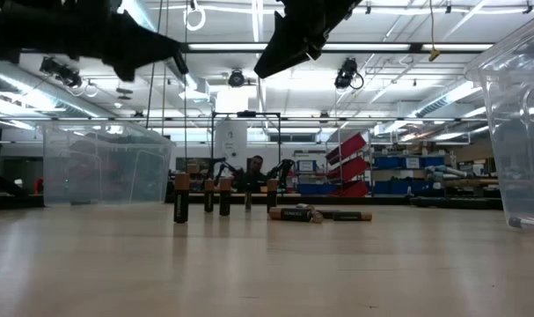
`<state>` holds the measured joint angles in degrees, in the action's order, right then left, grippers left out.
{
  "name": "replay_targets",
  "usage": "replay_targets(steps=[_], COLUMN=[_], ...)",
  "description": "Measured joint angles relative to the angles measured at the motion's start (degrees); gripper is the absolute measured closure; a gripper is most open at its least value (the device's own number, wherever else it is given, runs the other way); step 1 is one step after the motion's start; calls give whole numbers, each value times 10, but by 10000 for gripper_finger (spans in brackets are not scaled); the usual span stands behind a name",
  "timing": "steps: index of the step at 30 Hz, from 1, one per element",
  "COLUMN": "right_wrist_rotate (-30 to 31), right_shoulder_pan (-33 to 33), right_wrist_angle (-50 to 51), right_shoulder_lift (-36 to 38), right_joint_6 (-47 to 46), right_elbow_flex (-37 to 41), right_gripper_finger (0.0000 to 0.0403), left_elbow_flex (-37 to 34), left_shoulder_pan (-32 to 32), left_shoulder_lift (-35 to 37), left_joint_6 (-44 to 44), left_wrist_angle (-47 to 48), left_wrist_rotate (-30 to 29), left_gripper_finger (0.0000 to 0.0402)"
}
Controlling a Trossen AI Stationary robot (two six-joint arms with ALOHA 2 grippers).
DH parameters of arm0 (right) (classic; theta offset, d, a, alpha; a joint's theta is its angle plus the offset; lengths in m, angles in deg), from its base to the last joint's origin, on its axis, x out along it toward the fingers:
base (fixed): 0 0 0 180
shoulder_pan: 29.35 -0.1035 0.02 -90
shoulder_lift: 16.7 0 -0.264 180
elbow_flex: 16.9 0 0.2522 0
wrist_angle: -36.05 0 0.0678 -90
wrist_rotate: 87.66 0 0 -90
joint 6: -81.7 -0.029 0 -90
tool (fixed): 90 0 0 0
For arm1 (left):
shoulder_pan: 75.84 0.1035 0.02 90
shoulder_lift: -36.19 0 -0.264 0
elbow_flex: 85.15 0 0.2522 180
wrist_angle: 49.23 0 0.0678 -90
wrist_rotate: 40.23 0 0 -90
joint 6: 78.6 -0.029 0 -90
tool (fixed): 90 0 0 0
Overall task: Sort batteries
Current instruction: Put the black and copper battery into the top transparent bin
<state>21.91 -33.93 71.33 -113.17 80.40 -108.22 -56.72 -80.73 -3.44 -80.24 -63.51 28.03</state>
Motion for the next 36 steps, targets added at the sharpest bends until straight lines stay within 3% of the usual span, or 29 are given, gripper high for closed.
replay_targets(steps=[9,17,20,30,33,36], right_wrist_rotate=[0,0,0,0,0,0], right_shoulder_pan=[0,0,0,0,0,0], right_wrist_angle=[-11,-18,-18,-18,-18,-18], right_shoulder_lift=[0,0,0,0,0,0], right_joint_6=[11,15,15,13,13,13], right_elbow_flex=[0,0,0,0,0,0], right_gripper_finger=[295,295,295,295,295,295], left_elbow_flex=[187,225,225,225,225,228], left_shoulder_pan=[31,199,277,518,559,553], left_shoulder_lift=[25,38,37,-1,-17,-24], left_joint_6=[-107,-130,-127,-55,-48,-35], left_wrist_angle=[311,409,429,488,505,498], left_wrist_rotate=[-232,-251,-223,-22,10,5], left_gripper_finger=[344,344,344,344,344,344])
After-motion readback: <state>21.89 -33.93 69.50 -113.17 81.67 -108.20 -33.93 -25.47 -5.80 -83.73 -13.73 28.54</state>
